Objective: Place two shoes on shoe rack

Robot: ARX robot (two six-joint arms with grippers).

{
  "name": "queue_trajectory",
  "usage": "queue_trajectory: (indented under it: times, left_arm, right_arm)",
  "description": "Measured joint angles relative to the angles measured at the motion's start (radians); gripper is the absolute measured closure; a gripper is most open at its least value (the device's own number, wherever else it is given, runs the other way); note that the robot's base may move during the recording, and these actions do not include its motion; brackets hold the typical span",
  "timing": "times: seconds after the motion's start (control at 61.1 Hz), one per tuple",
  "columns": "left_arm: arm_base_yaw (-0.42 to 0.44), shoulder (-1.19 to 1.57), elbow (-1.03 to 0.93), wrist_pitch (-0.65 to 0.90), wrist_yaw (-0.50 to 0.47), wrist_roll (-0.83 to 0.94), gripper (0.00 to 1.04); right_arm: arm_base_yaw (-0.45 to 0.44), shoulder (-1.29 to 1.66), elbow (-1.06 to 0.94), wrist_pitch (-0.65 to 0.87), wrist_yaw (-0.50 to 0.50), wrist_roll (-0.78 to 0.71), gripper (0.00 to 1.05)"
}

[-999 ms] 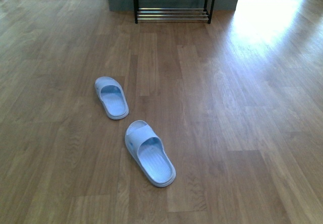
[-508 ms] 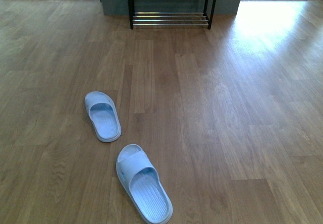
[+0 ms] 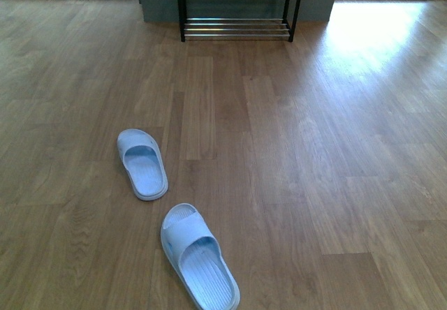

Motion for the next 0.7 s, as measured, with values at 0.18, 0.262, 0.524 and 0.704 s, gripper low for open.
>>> queue_trajectory:
  times: [0.18,0.262,0.524,0.704]
  left_arm:
    - [0.026,0.329,0.063,0.041,0.134,-0.384,0.09]
    - [0.001,0.562,0.120,0.193,0.105,-0.385,0.09]
    - [-0.119,1.462,0.392,0.533,0.165,-0.178,0.09]
    - [-0.192,1.788,0.560,0.554,0.277,-0.092,0.09]
  right_arm:
    - [0.000,0.000,0.000,0.000,0.000,0.000,0.09]
    - [0.000,0.000,0.000,0.000,0.000,0.000,0.09]
    - [0.000,0.000,0.000,0.000,0.000,0.000,0.09]
    - [0.000,0.000,0.000,0.000,0.000,0.000,0.09]
